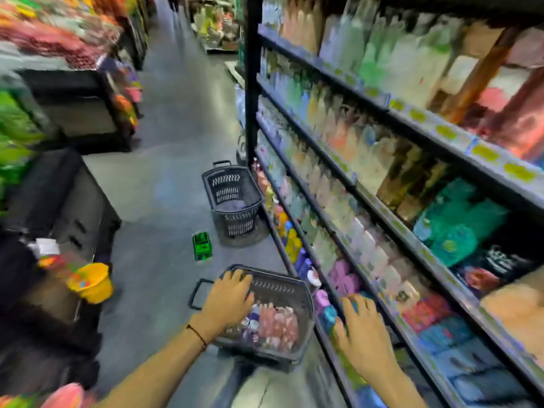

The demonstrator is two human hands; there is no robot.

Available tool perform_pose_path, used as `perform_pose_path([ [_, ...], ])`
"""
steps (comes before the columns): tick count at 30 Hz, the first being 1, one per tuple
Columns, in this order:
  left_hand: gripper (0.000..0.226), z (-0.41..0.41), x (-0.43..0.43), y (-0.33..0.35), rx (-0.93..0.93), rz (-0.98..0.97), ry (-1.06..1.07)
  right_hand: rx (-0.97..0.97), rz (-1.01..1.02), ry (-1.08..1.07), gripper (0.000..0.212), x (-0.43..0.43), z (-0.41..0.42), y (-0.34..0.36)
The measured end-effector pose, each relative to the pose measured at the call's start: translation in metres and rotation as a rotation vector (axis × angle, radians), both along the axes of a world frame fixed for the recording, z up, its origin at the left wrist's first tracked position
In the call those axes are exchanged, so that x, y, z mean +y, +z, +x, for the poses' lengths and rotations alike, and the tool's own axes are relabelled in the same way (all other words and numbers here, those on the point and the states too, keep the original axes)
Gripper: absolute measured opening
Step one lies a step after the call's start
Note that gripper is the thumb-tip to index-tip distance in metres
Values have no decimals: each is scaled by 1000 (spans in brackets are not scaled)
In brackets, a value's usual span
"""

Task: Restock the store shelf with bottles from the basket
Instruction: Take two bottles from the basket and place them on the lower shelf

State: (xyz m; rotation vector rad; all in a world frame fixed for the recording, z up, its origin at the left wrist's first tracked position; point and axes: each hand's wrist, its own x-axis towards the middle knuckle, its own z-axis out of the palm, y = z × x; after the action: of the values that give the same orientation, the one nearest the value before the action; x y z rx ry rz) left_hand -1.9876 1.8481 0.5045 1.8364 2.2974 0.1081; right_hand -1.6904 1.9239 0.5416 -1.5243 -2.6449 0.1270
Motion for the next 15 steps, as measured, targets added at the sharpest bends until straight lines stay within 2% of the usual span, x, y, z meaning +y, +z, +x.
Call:
perform_pose_path([
  [4,76,-24,-4,-57,-127,-158,29,-80,-177,22,34,13,-31,-71],
  [5,80,-26,-2,-69,-159,-193,52,-99,-209,36,37,17,-40,-83],
  [7,73,-30,3,-93,-250,-258,94,-115,-232,34,42,28,-54,-116],
  [10,49,-37,16,-133,-327,-407,132,-86,-381,11,30,50,-68,-183],
  [13,49,-54,28,-178,-361,-562,222,-158,-618,-6,43,74,-82,-261],
  [15,50,-69,38,-211,-384,-640,299,-168,-708,-8,38,90,-101,-292],
])
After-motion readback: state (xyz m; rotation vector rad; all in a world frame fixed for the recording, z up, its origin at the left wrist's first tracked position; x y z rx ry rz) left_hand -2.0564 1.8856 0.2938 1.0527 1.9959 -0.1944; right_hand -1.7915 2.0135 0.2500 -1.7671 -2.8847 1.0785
